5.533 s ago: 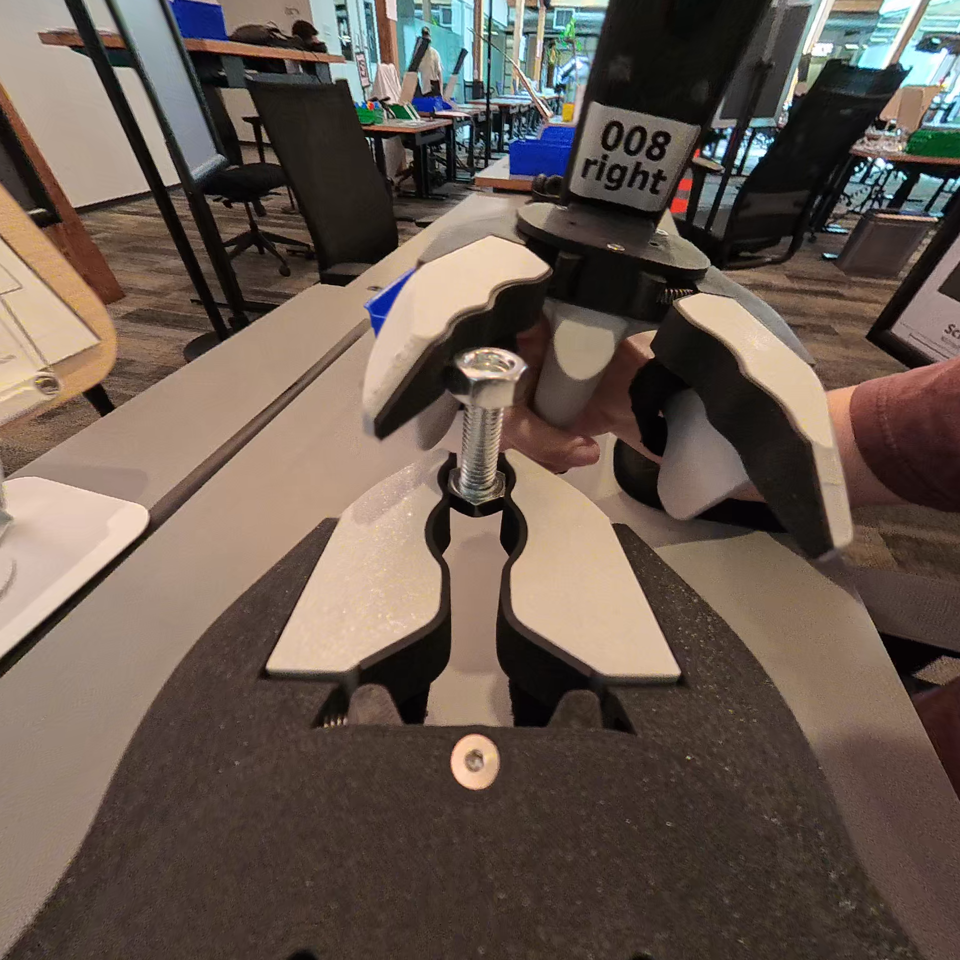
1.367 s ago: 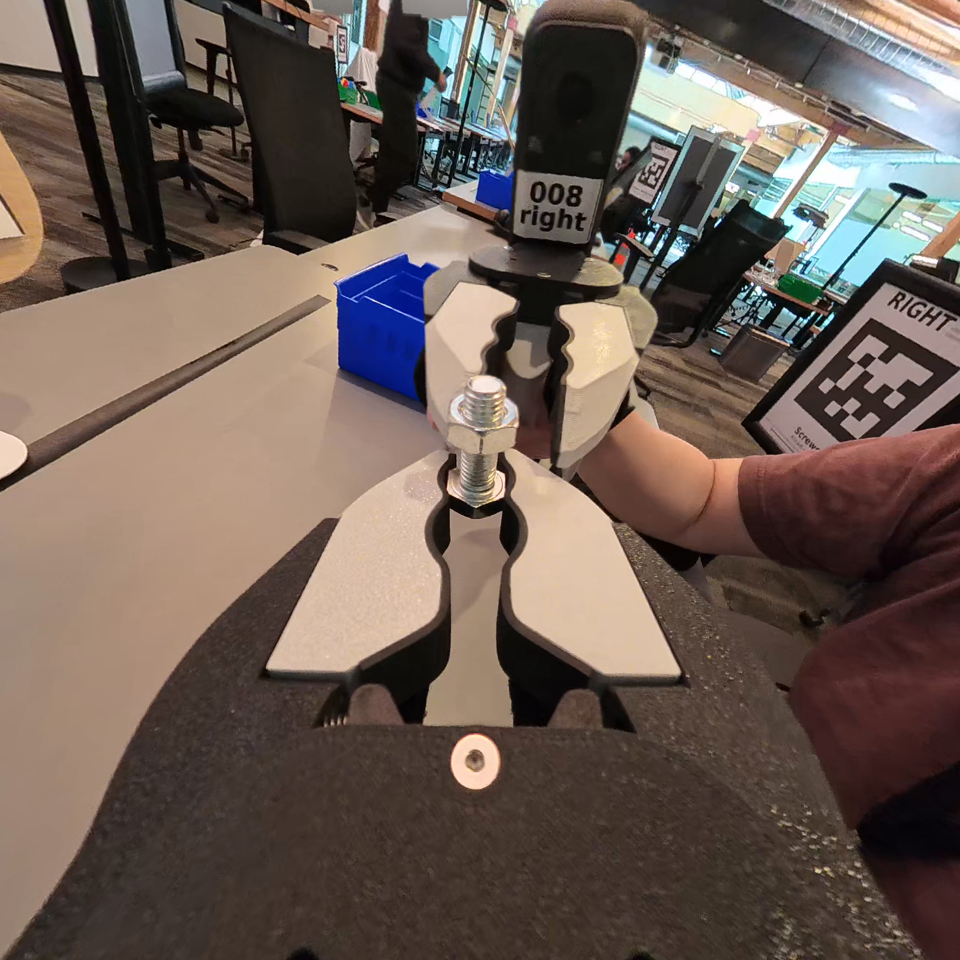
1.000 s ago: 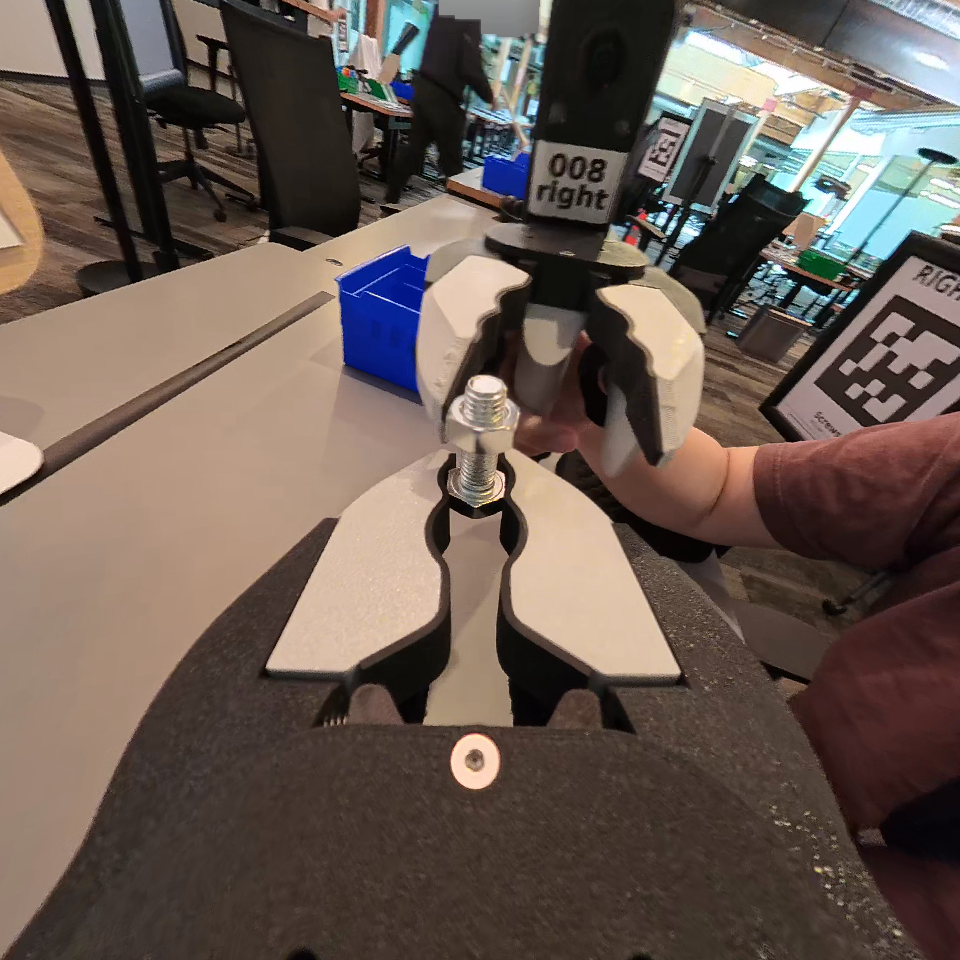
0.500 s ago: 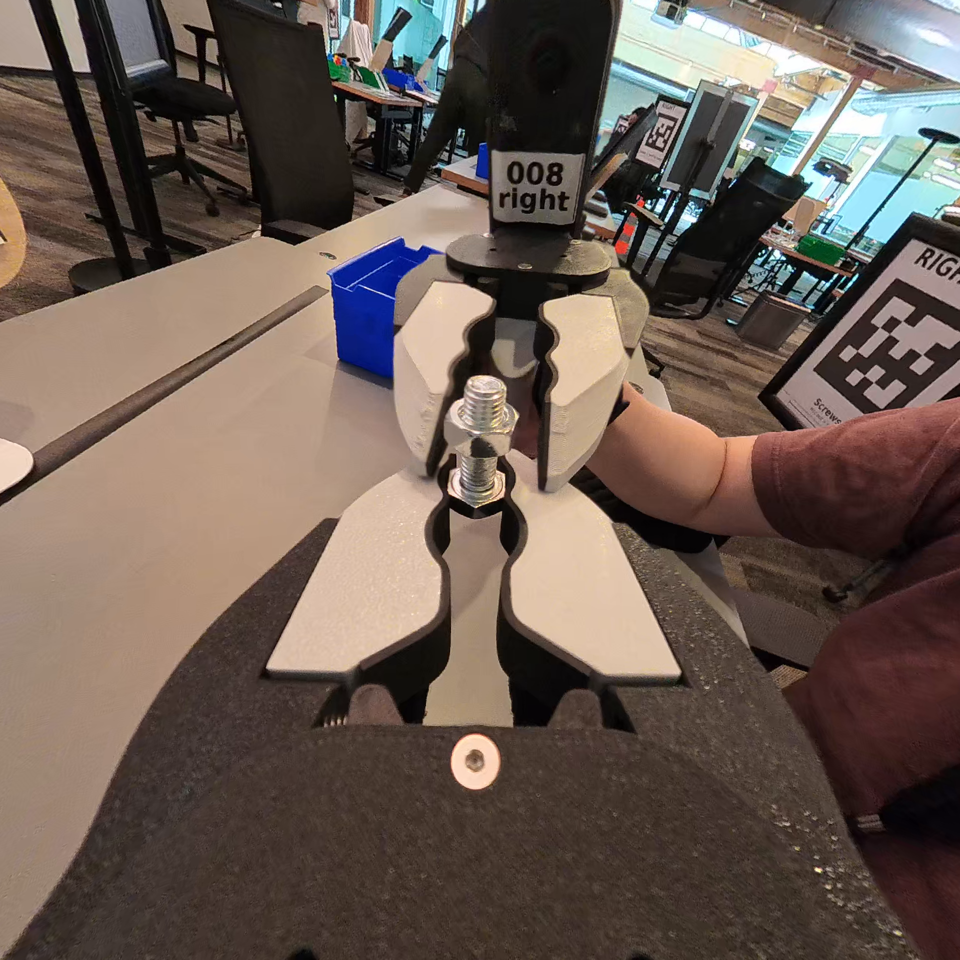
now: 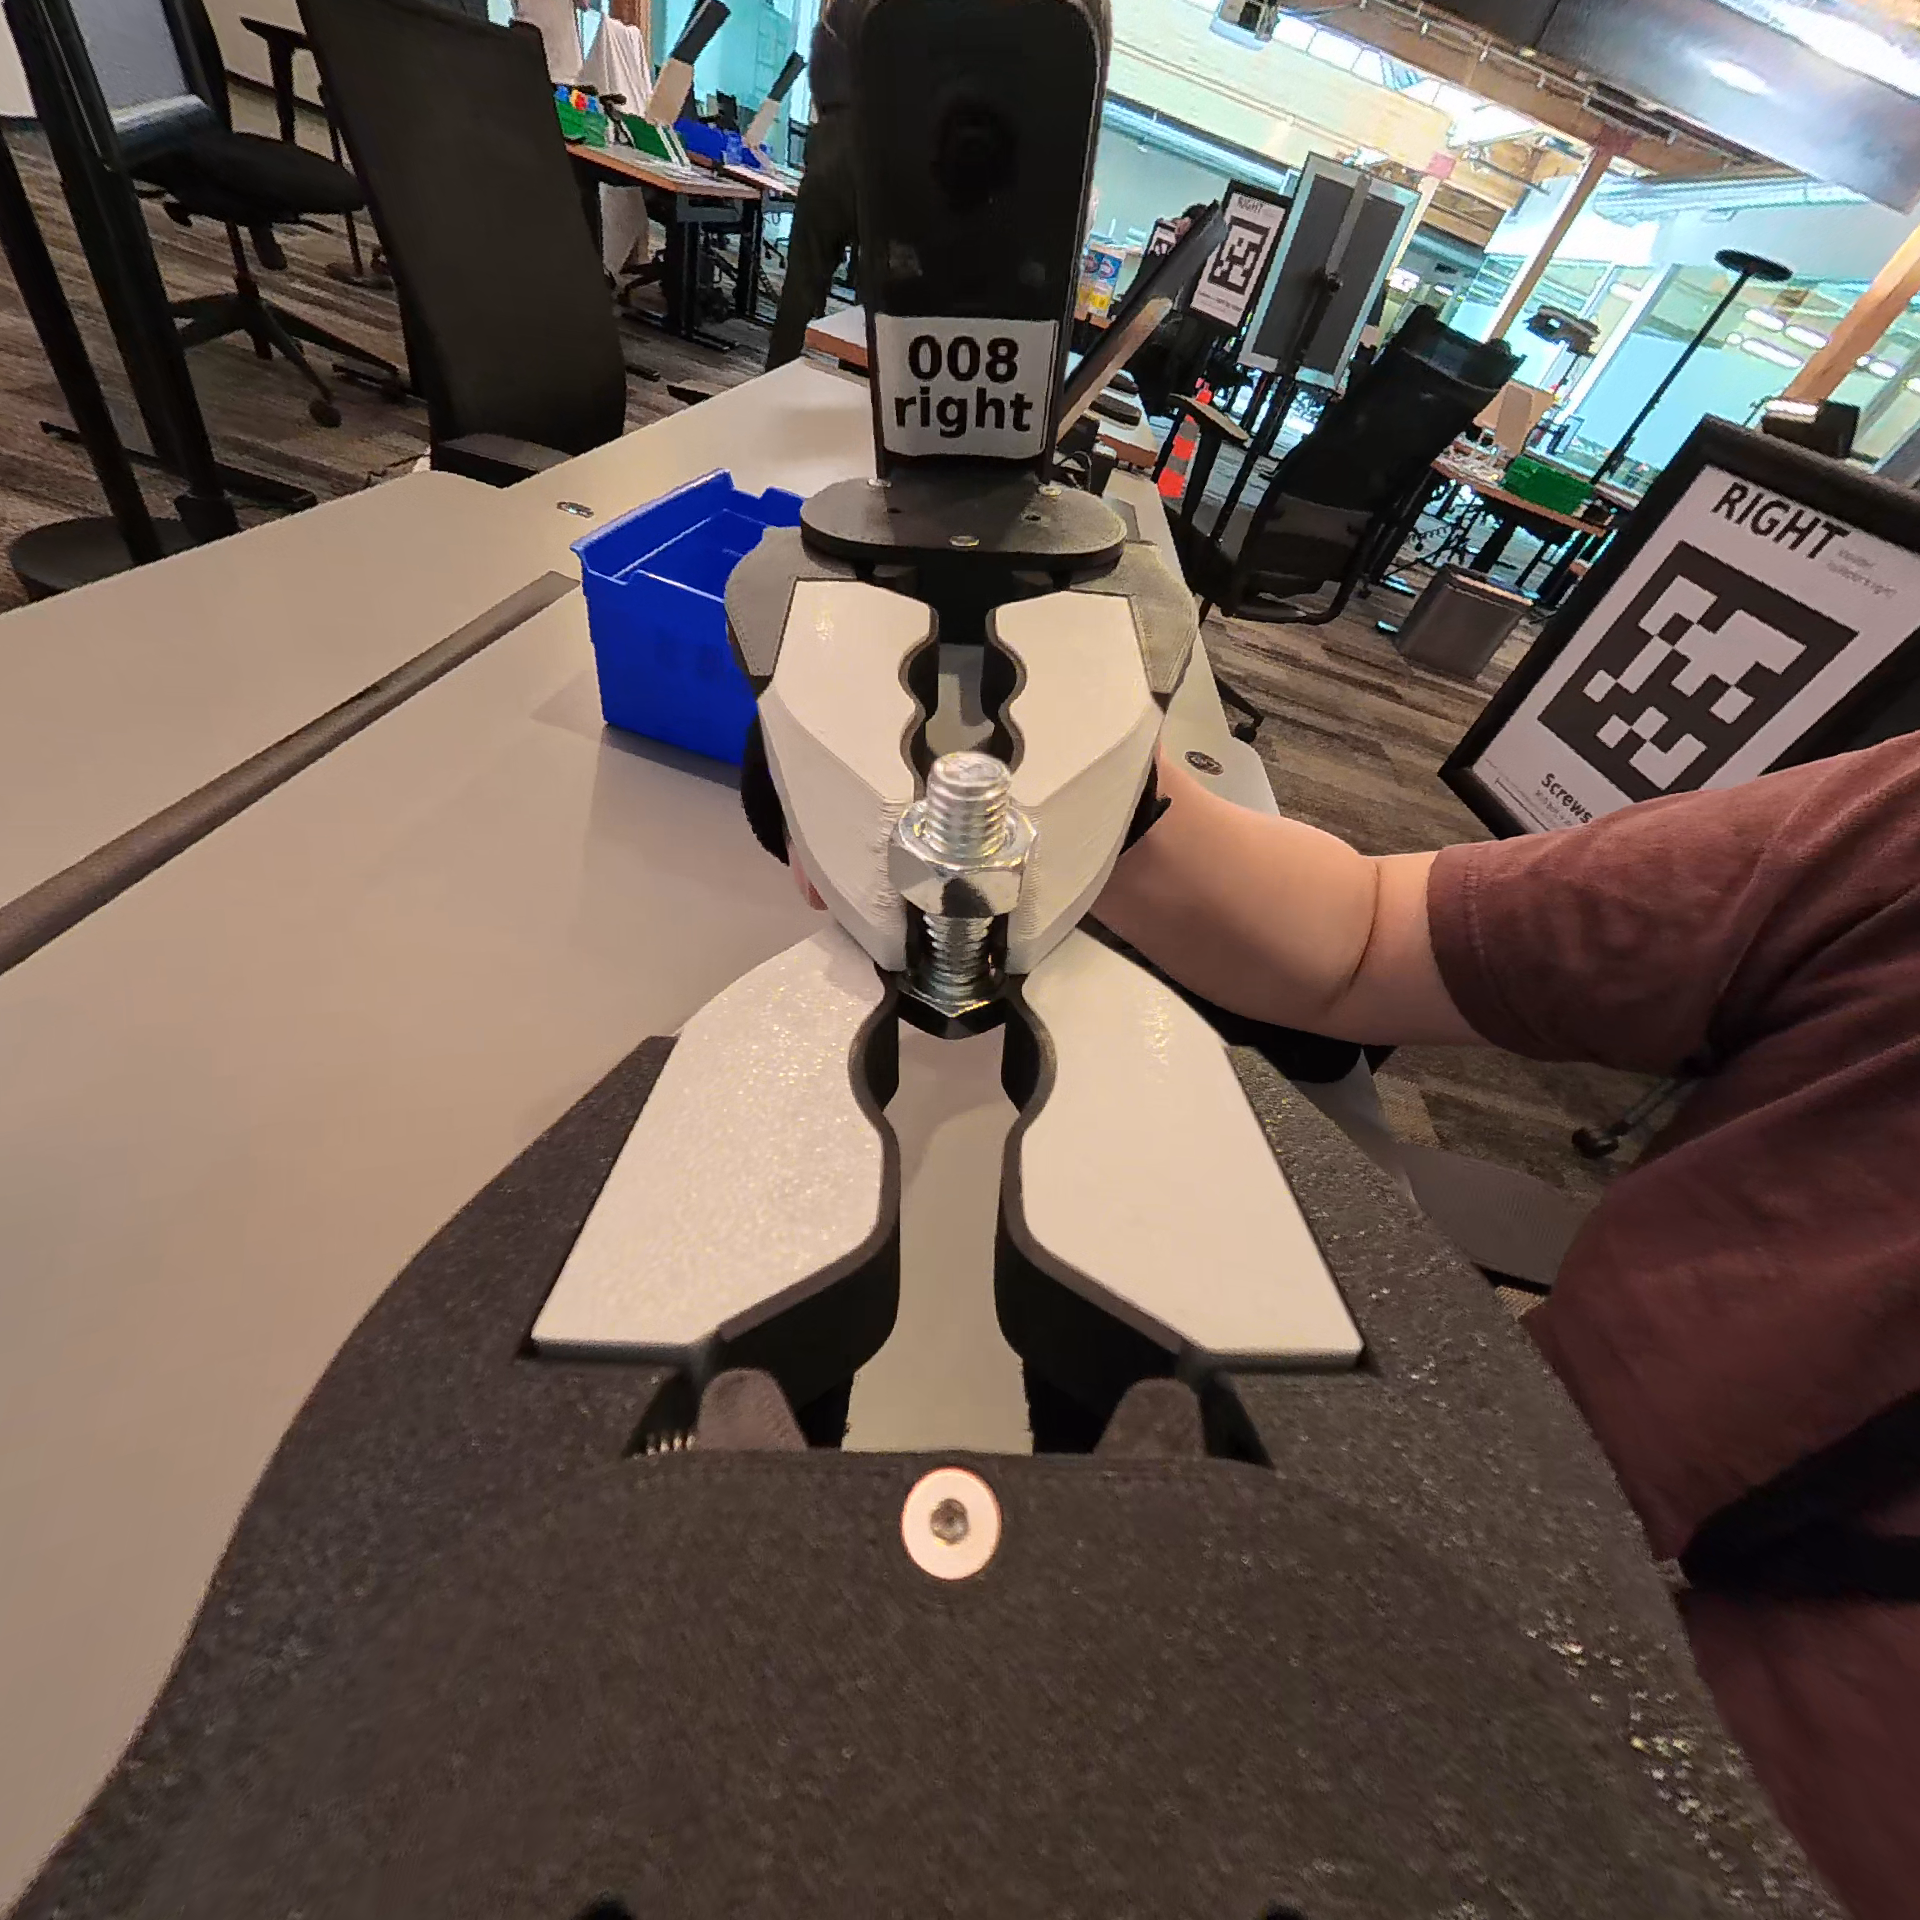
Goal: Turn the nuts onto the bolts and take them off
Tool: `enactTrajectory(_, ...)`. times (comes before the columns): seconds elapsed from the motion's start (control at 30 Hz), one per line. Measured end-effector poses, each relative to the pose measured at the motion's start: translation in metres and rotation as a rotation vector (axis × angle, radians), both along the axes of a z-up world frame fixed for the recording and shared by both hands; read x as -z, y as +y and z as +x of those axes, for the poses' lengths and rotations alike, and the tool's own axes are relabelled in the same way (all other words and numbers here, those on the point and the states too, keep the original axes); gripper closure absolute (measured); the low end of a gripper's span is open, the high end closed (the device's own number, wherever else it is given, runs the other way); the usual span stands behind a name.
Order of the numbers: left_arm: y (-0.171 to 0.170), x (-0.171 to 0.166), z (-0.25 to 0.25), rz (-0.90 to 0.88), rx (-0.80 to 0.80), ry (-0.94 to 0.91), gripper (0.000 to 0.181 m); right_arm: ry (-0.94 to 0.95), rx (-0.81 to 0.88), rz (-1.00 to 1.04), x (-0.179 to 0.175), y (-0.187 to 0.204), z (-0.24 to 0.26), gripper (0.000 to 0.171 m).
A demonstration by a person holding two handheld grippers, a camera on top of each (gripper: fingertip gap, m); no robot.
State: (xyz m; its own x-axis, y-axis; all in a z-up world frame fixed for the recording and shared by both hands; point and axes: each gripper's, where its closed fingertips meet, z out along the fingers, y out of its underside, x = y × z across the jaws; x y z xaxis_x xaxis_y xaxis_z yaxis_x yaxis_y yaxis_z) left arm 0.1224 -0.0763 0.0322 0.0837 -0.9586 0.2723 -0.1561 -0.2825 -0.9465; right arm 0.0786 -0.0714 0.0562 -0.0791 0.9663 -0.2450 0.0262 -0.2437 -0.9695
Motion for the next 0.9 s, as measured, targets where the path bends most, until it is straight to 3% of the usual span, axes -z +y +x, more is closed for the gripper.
enactTrajectory(0.27,0.015,0.006,-0.007,0.019,-0.073,0.038,0.144,-0.007,0.089,-0.003,-0.012,0.021,0.027,0.161)
enactTrajectory(0.37,0.019,0.007,-0.012,0.032,-0.089,0.059,0.144,-0.158,0.322,0.114,-0.038,0.036,0.09,0.161)
enactTrajectory(0.43,0.022,0.007,-0.014,0.035,-0.107,0.075,0.145,-0.395,0.625,0.152,-0.034,0.055,0.173,0.161)
enactTrajectory(0.5,0.024,0.01,-0.016,0.04,-0.117,0.107,0.145,-0.598,0.95,0.051,-0.01,0.071,0.273,0.161)
enactTrajectory(0.6,0.023,0.019,-0.016,0.04,-0.111,0.164,0.146,-0.787,1.223,-0.346,0.062,0.073,0.391,0.16)
enactTrajectory(0.73,0.024,0.028,-0.016,0.023,-0.109,0.209,0.146,-0.978,1.186,-0.708,0.147,0.052,0.44,0.16)
enactTrajectory(0.9,0.026,0.037,-0.021,-0.001,-0.116,0.259,0.147,-1.144,1.086,-0.891,0.198,0.035,0.447,0.16)
